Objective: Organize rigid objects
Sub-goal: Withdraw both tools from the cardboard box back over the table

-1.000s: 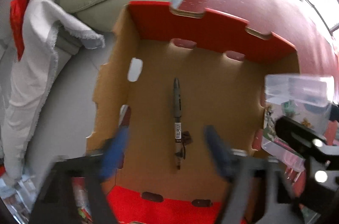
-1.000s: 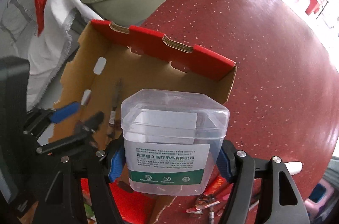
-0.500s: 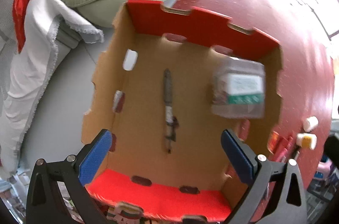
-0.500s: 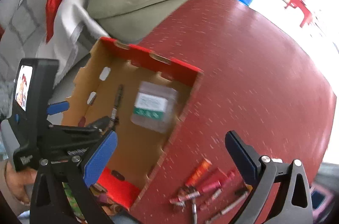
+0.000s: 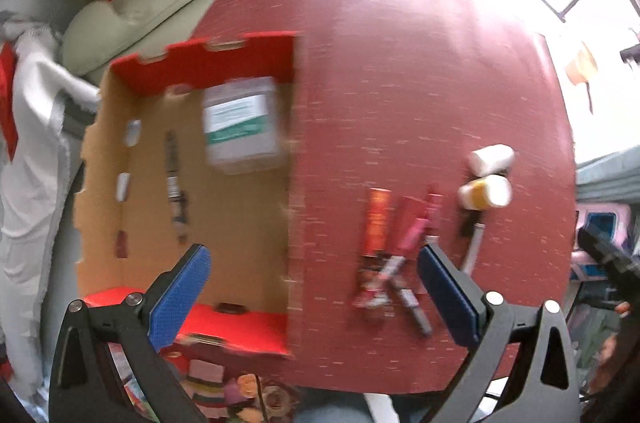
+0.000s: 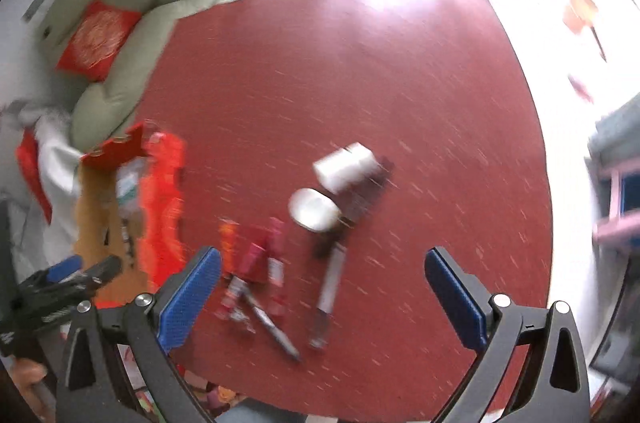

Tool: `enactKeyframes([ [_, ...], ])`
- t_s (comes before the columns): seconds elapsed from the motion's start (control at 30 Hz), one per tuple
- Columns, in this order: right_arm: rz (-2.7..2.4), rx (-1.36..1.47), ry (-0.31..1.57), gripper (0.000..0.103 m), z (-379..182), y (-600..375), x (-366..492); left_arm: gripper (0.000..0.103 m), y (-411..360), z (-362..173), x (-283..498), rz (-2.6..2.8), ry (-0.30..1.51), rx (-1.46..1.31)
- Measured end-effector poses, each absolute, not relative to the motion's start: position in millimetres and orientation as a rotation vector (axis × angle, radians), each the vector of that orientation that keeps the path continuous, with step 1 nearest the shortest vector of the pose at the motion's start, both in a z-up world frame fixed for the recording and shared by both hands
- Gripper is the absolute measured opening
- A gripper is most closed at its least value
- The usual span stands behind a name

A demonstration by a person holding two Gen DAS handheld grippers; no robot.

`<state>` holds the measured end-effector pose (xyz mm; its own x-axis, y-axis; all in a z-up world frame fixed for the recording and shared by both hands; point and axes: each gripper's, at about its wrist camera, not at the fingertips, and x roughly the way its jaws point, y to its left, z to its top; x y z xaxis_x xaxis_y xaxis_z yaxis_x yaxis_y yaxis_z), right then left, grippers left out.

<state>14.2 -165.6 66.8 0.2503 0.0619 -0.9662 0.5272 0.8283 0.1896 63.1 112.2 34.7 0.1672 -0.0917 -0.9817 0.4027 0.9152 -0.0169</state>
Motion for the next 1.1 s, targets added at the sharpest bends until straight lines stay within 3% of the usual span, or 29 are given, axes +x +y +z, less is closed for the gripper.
enactKeyframes([
  [0.47,-0.362,0.628,1.381,0.102,6,-229,-64,0.103,11,3,4,-0.412,1.396,0.420],
  [1.1,-0.356,0.707,1.437,0.102,-2,-251,-62,0.103,14,-1,29,-0.323,1.369,0.405],
])
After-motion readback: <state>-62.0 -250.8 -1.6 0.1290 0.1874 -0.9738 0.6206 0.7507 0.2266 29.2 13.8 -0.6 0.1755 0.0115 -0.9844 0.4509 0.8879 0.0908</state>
